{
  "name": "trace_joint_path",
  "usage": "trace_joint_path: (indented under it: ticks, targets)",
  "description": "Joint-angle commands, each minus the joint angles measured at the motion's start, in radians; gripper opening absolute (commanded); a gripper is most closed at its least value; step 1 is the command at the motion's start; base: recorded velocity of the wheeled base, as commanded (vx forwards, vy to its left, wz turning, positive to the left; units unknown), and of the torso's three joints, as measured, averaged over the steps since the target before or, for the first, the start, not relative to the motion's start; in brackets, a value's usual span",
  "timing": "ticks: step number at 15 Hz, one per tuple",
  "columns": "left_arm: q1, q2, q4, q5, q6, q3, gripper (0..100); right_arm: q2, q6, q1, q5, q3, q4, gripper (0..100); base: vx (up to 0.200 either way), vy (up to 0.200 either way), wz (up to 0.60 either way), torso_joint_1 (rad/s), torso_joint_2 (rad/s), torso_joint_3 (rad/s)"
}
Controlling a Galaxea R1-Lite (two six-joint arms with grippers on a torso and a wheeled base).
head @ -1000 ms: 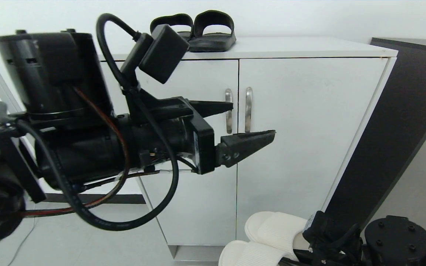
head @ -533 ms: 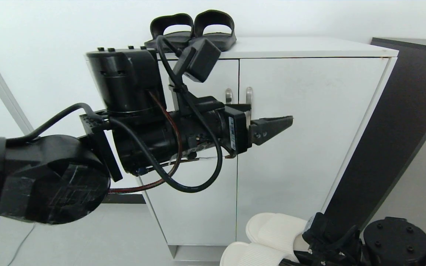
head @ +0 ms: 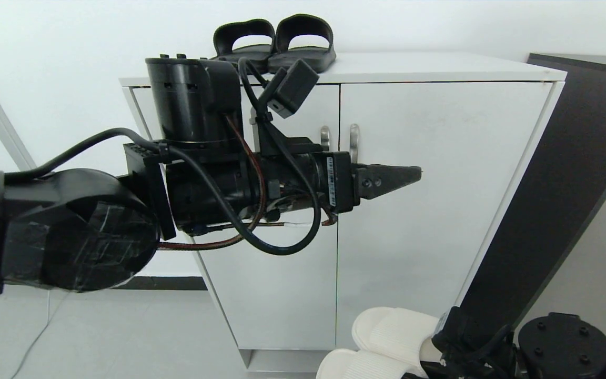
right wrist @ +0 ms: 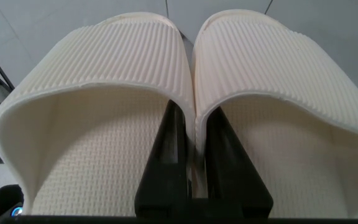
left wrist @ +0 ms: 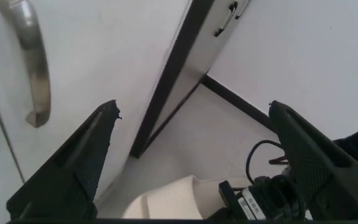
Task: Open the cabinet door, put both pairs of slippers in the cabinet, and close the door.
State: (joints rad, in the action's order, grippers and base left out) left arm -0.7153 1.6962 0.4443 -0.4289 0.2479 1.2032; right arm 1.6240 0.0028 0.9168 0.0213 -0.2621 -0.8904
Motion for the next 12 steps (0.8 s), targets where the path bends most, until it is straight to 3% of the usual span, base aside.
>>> trace_joint_path:
  ticks: [1,5,9,12]
  targets:
    - [0.025,-0.001,-0.018,-0.004,0.004,0.027,100,-0.003,0.000,0.001,-0.001,0.000,-0.001,0,0.000,0.000,0.00,0.000,0.00,0.000]
    - [0.079,0.036,-0.045,0.002,0.002,0.076,100,0.000,0.000,0.001,-0.001,0.001,-0.001,0,0.000,0.000,0.00,0.000,0.00,0.000]
    - [0.079,0.086,-0.084,0.064,0.002,0.136,100,0.002,0.000,0.001,-0.001,0.003,-0.001,0,0.000,0.000,0.00,0.000,0.00,0.000]
    - [0.077,0.097,-0.087,0.067,0.002,0.157,100,0.002,0.002,0.001,-0.003,0.006,0.001,0,0.000,0.000,0.00,0.000,0.00,0.000]
